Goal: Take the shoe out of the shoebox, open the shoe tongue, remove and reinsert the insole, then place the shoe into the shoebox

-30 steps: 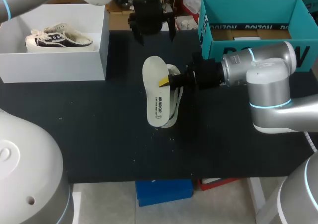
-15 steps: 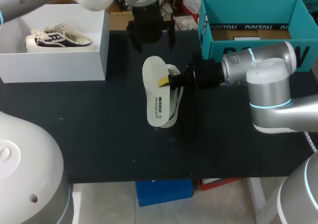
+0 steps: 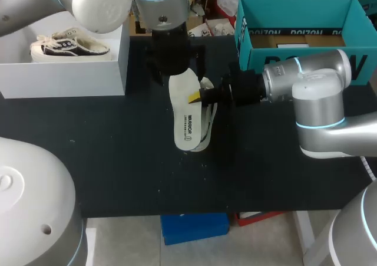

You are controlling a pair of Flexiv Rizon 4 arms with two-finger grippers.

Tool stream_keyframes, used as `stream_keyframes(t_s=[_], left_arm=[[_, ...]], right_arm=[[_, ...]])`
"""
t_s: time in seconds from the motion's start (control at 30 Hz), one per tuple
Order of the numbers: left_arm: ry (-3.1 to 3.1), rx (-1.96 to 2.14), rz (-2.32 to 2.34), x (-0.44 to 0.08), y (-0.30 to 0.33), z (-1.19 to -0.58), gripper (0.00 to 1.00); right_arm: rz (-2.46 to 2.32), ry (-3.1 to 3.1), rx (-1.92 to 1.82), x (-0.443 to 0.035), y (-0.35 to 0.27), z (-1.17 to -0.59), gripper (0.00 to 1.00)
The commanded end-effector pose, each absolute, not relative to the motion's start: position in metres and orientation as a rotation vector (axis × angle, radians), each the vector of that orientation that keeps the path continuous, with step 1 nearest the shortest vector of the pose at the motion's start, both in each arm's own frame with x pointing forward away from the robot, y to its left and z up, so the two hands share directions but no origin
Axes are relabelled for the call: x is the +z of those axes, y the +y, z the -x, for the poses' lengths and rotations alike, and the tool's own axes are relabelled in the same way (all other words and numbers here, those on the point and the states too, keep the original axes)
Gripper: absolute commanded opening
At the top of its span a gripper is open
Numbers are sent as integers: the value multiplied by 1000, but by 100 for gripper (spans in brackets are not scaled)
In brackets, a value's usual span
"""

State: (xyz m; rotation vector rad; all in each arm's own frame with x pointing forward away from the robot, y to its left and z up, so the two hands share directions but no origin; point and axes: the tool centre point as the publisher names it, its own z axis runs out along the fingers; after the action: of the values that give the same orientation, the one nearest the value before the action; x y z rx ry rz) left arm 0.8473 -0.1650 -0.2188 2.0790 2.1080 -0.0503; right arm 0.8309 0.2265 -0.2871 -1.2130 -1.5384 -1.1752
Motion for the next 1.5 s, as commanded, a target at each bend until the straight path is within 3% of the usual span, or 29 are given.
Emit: stream_keyframes(t_s=[0.03, 0.57, 1.5], left_arm=[[2084, 13, -2042, -218, -158, -820, 100], [2103, 2, -2021, -227, -147, -744, 100], [1405, -928, -1594, -220, -119, -776, 100]], right_arm=[[1213, -1539, -1173, -288, 227, -832, 0], [1213, -1539, -1173, -288, 227, -832, 0], [1213, -1539, -1173, -288, 227, -832, 0]])
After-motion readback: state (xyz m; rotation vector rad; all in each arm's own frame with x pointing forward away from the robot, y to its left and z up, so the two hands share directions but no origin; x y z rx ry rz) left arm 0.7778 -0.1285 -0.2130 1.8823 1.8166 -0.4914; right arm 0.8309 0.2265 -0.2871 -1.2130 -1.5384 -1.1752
